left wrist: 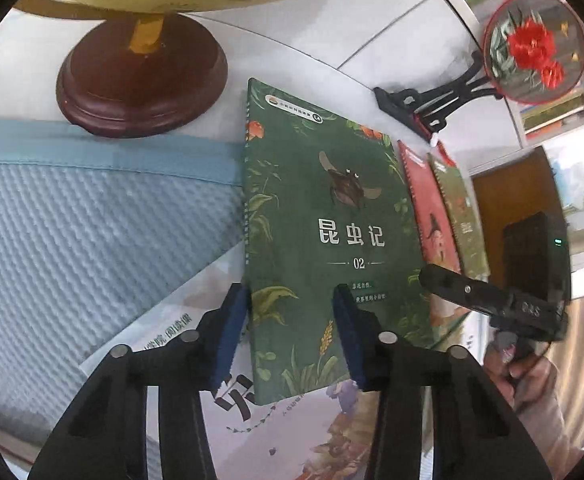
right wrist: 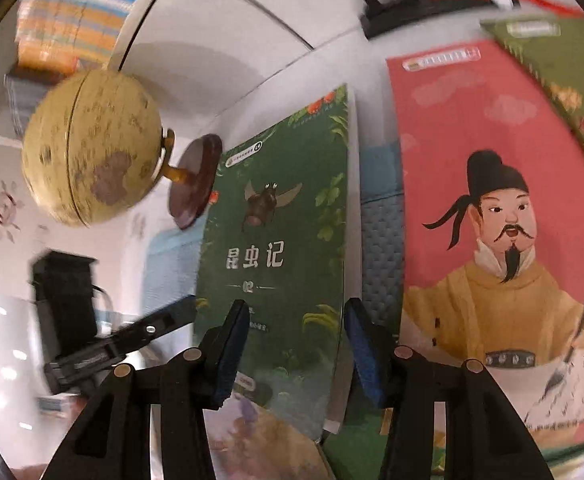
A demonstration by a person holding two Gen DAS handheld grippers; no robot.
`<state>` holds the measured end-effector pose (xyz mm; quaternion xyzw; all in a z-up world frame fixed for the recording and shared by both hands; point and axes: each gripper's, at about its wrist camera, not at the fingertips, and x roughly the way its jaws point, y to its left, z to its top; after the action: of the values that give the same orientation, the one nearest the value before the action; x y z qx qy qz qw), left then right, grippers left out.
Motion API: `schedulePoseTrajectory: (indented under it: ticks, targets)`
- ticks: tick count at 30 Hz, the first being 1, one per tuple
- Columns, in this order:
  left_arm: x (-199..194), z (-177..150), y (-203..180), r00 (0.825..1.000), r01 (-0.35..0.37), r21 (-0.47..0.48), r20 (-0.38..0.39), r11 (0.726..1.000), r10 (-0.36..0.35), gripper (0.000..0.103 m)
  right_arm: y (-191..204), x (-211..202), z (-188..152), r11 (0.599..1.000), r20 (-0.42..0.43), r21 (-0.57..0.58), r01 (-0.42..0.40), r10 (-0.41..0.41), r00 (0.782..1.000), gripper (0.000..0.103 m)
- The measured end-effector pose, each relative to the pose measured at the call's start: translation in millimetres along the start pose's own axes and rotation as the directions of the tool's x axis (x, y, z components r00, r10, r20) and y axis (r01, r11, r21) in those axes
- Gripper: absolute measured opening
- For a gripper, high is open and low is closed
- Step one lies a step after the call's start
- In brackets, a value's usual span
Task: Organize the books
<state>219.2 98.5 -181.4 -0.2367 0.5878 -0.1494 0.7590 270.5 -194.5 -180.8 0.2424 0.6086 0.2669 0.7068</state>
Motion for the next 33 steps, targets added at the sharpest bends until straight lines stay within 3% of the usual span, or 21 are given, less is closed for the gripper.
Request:
schedulePoseTrajectory:
  ticks: [4,6,8,10,14,16,18,19,20,21,23,30,33]
  targets:
    - [1,1,-2,1.000,0.008,0.014,-0.013,1.000,-0.008,0.040,-7,5,9,0.998,-0.008,0.006,-0.061,0.061,0.998,0.042]
    - [3,3,0,0.999,0.034,-0.013,-0.012,0.999,-0.034,0.040,-11,9,14,0.996,-0.008,0.028,-0.086,0.086,0.996,0.026]
    - [4,7,11,0.996,0.092,-0.072,-0.012,0.993,-0.093,0.040,-18,16,18,0.991,-0.015,0.069,-0.116,0.117,0.993,0.001]
    - [6,8,21,0.986,0.163,-0.138,-0.006,0.977,-0.166,0.040,-23,22,19,0.983,-0.019,0.098,-0.153,0.156,0.988,0.000]
    - [16,8,33,0.957,0.280,-0.220,-0.011,0.934,-0.290,0.039,-21,21,19,0.985,-0.022,0.093,-0.146,0.149,0.989,0.000]
    - [22,11,32,0.951,0.298,-0.241,-0.006,0.924,-0.308,0.034,-20,22,21,0.985,-0.027,0.094,-0.142,0.145,0.989,0.000]
    - [25,14,21,0.965,0.254,-0.213,-0.008,0.943,-0.261,0.028,-18,24,22,0.987,-0.031,0.092,-0.130,0.133,0.991,0.000]
    - [25,16,13,0.980,0.192,-0.181,-0.016,0.965,-0.198,0.017,-17,24,23,0.988,-0.031,0.094,-0.124,0.128,0.991,0.000]
    - [26,17,5,0.990,0.133,-0.147,-0.025,0.980,-0.138,0.012,-16,24,23,0.988,-0.031,0.100,-0.115,0.119,0.992,0.000]
    - [26,17,-5,0.996,0.080,-0.106,-0.030,0.991,-0.083,0.012,-15,24,25,0.989,-0.031,0.108,-0.104,0.107,0.994,0.000]
    - [25,13,-13,0.998,0.045,-0.084,-0.043,0.995,-0.048,0.012,-11,21,23,0.992,-0.033,0.108,-0.065,0.069,0.997,0.000]
    - [22,-11,-30,0.993,0.085,-0.069,-0.072,0.994,-0.090,0.011,17,5,-1,0.994,-0.027,-0.032,0.105,-0.106,0.994,0.002]
    - [13,-22,-38,0.992,0.098,-0.048,-0.072,0.994,-0.101,0.011,29,-4,-16,0.988,-0.021,-0.083,0.131,-0.134,0.991,0.002]
